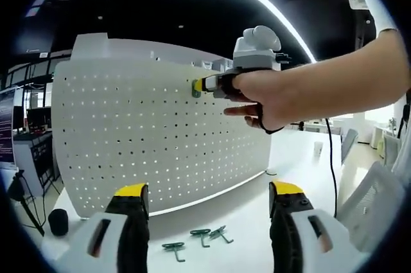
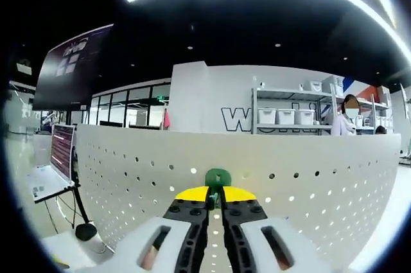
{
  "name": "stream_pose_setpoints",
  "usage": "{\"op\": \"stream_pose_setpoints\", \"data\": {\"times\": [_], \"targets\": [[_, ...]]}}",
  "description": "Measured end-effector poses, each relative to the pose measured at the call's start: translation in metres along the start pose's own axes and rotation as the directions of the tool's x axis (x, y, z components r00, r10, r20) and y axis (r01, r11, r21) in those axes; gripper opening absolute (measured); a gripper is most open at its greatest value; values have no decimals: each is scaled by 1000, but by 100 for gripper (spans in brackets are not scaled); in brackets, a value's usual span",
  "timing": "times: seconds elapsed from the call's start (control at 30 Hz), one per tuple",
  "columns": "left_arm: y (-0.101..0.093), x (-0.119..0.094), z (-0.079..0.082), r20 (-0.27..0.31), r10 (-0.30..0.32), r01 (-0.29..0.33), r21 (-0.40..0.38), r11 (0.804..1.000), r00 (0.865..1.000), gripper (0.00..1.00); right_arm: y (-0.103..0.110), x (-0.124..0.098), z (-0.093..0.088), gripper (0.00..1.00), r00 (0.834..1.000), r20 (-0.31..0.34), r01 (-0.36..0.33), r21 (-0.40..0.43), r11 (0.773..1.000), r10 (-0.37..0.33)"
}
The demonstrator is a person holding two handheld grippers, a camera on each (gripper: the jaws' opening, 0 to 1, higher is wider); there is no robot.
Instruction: Insert the hook assembly into the mounting plate slot until the hook locks in place.
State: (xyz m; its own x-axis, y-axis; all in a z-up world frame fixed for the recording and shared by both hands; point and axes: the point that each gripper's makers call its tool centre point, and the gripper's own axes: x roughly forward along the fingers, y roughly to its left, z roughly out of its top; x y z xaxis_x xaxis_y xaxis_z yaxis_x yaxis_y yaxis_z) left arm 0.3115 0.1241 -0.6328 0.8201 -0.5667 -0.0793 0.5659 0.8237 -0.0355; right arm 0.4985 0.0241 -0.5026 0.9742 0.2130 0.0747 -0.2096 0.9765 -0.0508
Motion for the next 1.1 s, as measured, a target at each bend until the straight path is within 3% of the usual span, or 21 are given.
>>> {"op": "stream_pose_setpoints", "data": {"times": [0.17, 0.3, 0.47, 0.63, 0.93, 1.0, 1.1], "targets": [[1, 0, 0, 1, 3, -3, -2, 1000, 1000, 79, 3, -3, -1, 9, 999, -10, -40, 17, 999, 40], [0, 0, 1, 2, 1, -1, 1, 1000, 1000, 79, 1, -7, -3, 20, 998, -11, -63, 50, 997, 64], [-1, 2, 1, -1, -1, 1, 3, 1000, 1000, 79, 13, -14, -3, 36, 989, 7, -147, 90, 985, 147], [-2, 3, 3, 2, -1, 1, 6, 1000, 1000, 79, 14, -18, -3, 37, 982, 15, -191, 80, 978, 190], [-3, 3, 4, -1, -1, 1, 11, 1000, 1000, 79, 15, -18, -4, 36, 978, 13, -208, 86, 974, 207], [-1, 2, 5, 0, 2, -2, 12, 1000, 1000, 79, 15, -20, -3, 36, 974, 15, -226, 83, 970, 226], [0, 2, 7, 6, 4, -4, 15, 1000, 1000, 79, 20, -28, 4, 36, 952, 62, -303, 100, 948, 298]]}}
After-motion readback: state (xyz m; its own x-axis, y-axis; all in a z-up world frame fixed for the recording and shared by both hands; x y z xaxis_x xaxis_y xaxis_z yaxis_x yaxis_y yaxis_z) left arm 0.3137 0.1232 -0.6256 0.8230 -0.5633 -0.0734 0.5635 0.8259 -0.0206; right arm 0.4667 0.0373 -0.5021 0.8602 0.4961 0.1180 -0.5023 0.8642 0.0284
